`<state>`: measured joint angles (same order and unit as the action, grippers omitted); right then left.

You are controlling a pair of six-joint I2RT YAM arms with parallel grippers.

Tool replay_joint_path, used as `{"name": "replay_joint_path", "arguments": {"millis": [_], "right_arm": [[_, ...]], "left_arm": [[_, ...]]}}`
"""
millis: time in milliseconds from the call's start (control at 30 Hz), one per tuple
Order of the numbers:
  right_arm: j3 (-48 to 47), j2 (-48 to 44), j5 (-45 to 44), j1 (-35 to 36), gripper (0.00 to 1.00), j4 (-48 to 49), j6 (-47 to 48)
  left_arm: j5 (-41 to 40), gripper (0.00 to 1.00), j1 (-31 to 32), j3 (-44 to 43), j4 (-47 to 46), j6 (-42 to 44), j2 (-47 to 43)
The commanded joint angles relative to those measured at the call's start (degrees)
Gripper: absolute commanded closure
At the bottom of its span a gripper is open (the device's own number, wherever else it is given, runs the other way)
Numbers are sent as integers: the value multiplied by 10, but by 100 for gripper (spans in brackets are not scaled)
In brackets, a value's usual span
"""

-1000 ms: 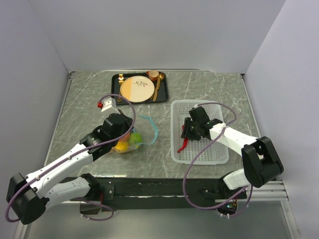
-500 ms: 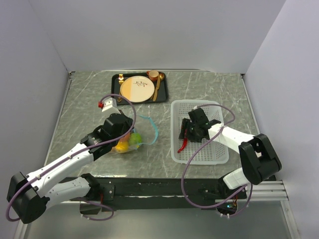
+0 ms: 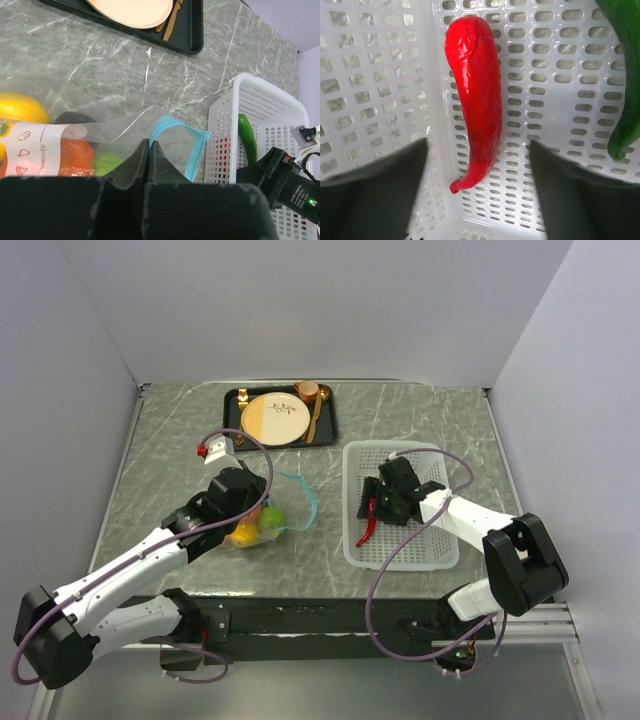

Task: Place the food in the zip-top bag and seal the zipper
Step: Pick up the fake vegetable from the bin.

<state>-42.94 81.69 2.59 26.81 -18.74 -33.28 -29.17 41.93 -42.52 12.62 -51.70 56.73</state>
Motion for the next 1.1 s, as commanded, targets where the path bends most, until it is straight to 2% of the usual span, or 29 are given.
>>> {"name": "replay_joint_path", "arguments": {"millis": [0,33,200,267,400,533,633,867,1067], "right_arm": [[0,-10,1,5,34,-4,1],[0,-7,6,6,42,-5,1],[15,-7,8,22,45,-3,-10],[18,-13,3,25,55,-4,-13],[13,-10,-10,27,60,-14,-12],[15,-21,-24,29,74,-18,-13],[11,-40,-43,28,81,-24,-12],[-1,-136,-106,28,83,-50,-5],[-16,-224,-57,28,82,-36,16]], "left_arm": [[3,99,-3,1,-22,6,-6],[3,99,-3,2,-23,6,-6],[3,99,-3,6,-29,6,-14],[5,99,-4,8,-30,7,-13],[7,99,-3,7,-30,6,-9],[7,99,-3,10,-33,7,-14],[4,99,-3,11,-29,7,-17],[3,99,-3,13,-30,8,-20],[9,99,-4,14,-34,5,-15]]}}
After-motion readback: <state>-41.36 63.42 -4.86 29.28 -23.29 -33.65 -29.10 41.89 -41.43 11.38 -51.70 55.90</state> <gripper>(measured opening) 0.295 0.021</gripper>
